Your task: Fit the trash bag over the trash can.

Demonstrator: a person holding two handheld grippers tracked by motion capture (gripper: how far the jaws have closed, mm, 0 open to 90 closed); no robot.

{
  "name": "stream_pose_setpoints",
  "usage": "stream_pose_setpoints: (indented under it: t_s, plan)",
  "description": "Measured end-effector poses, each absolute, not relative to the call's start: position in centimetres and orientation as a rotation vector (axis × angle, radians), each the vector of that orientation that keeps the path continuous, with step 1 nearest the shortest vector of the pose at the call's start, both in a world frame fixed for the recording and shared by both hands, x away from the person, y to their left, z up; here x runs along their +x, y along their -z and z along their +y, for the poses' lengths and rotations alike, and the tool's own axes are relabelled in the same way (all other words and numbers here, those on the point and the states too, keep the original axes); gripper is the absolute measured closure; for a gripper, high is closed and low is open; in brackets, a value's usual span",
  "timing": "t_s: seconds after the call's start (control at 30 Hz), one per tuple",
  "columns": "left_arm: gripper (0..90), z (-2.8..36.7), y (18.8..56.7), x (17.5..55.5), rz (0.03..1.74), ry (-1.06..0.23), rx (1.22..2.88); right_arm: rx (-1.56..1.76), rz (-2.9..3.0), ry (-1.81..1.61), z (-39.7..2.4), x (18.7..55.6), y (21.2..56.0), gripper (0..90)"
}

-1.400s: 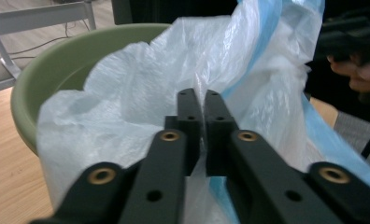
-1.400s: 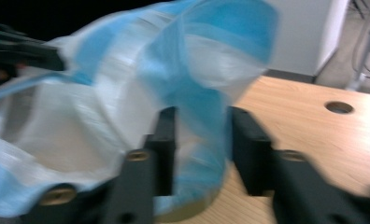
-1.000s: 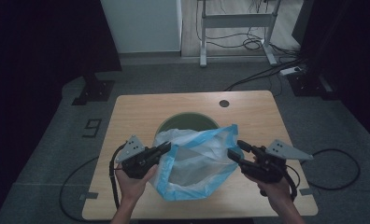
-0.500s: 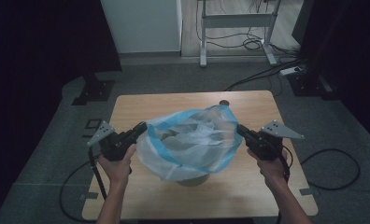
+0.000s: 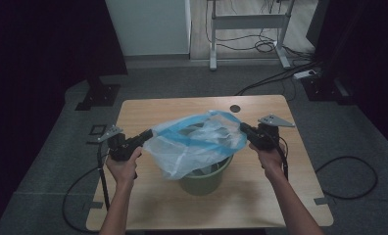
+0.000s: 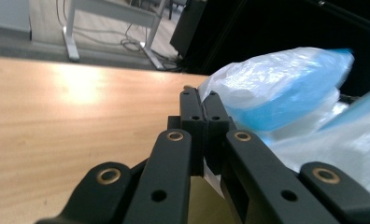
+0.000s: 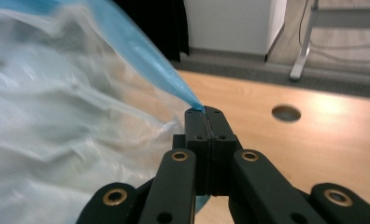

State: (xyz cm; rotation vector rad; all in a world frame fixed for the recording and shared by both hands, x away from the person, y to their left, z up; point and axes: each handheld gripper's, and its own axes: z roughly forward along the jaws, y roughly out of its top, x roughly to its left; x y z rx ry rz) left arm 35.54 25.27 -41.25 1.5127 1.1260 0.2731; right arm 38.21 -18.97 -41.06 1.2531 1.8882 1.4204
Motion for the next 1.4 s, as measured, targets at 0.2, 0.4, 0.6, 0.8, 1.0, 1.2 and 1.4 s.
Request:
stream_pose_setpoints:
  t_s: [0.2, 0.4, 0.6, 0.8, 1.0, 1.2, 1.4]
  plan:
    - [89.7, 25.2, 42.2, 35.5, 1.135, -0.254, 1.532, 1.275, 1.93, -1.403, -18.6, 38.5, 43.1, 88.4]
    - [89.6, 24.7, 42.2, 35.6, 1.137, -0.272, 1.569, 1.277, 1.981, -1.377, -18.5, 38.8, 43.5, 87.2]
    - [89.6, 24.6, 42.3, 36.1, 1.147, -0.266, 1.573, 1.313, 1.976, -1.403, -18.7, 39.8, 44.0, 84.9]
    - [89.6, 24.5, 41.9, 35.6, 1.115, -0.28, 1.57, 1.263, 1.855, -1.447, -19.6, 38.2, 42.2, 64.1]
    - [89.6, 24.6, 41.5, 35.2, 1.103, -0.292, 1.567, 1.176, 1.782, -1.558, -21.2, 35.4, 38.8, 52.3]
    - [89.6, 24.4, 41.1, 35.0, 1.095, -0.297, 1.567, 1.044, 1.882, -1.645, -20.3, 33.2, 36.8, 45.9]
    - [89.6, 24.3, 40.9, 34.9, 1.095, -0.301, 1.567, 0.856, 2.095, -1.722, -16.7, 31.8, 36.2, 41.2]
